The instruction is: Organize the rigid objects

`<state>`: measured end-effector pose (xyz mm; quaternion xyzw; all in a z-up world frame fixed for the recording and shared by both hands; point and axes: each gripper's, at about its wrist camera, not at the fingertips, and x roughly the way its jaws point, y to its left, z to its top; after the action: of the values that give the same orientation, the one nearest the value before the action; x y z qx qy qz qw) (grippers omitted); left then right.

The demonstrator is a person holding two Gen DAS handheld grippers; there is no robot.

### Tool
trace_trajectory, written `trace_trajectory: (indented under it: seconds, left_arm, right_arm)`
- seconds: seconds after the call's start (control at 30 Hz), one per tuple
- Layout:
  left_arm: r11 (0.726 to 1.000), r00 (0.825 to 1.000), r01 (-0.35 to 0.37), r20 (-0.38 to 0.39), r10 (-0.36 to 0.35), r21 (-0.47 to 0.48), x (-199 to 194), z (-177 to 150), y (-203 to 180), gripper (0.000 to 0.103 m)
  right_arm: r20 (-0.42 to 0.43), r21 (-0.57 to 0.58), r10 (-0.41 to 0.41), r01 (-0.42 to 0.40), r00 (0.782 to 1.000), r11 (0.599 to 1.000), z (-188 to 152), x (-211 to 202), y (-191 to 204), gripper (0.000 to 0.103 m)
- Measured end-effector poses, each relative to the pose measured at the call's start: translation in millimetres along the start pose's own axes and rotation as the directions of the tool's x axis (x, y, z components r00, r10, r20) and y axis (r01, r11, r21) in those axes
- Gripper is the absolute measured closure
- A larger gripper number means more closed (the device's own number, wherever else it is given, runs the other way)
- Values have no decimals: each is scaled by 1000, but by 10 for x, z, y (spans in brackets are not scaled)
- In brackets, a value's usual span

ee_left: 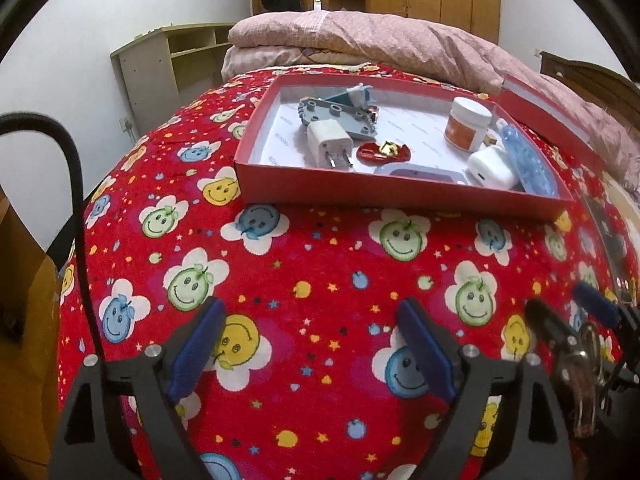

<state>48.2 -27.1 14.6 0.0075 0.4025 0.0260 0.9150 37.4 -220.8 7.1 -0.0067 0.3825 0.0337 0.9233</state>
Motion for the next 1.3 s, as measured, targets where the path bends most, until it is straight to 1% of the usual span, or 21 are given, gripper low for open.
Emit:
trace_trajectory:
  seconds: [0.63,0.7,1.03,1.17,1.3]
  left_arm:
    - [1000,1000,4,-6,-4,-14,15,7,44,8]
    - [1000,1000,4,-6,-4,-13,16,8,45,8]
    - [1000,1000,3,-19,-3,-14,30,19,41,8]
    - [1000,1000,3,-27,-4,-17,40,30,43,8]
    - [1000,1000,4,-31,-5,-24,44,35,49,8]
  right_arm:
    - [4,10,-13,12,1000,1000,11,13,-4,27]
    - [4,13,-18,18,1000,1000,12,19,-3,25]
    - [4,18,-22,22,1000,1000,11,23,-13,23]
    - [1,27,-29,29,1000,999,13,33,-32,19]
    - [1,29,-28,28,1000,999,12,32,-34,19]
